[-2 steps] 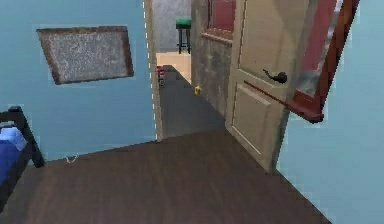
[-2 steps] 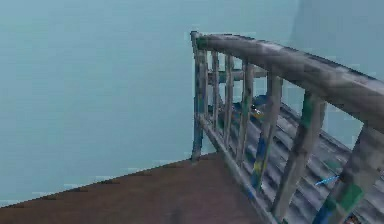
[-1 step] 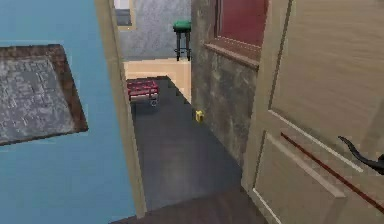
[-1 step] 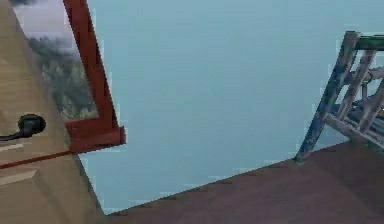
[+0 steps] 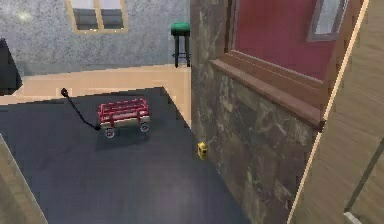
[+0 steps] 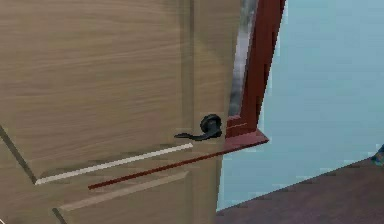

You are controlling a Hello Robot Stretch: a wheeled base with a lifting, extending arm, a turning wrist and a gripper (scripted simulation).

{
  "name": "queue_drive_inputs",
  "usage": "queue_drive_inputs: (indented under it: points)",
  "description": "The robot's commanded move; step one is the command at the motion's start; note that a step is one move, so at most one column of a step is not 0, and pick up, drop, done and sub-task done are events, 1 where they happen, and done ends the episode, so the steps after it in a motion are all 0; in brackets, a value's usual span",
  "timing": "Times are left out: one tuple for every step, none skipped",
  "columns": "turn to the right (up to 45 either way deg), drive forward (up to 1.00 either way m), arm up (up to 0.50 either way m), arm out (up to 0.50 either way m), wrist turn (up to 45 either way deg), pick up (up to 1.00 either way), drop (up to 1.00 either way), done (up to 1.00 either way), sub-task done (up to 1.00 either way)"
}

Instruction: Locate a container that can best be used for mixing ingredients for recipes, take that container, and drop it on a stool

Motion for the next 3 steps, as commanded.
queue_drive_inputs:
  points:
    - [-12.0, 0.00, 0.00, 0.00, 0.0, 0.00, 0.00, 0.00, 0.00]
    - [0.0, 0.25, 0.00, 0.00, 0.0, 0.00, 0.00, 0.00, 0.00]
    - [-6.0, 0.00, 0.00, 0.00, 0.0, 0.00, 0.00, 0.00, 0.00]
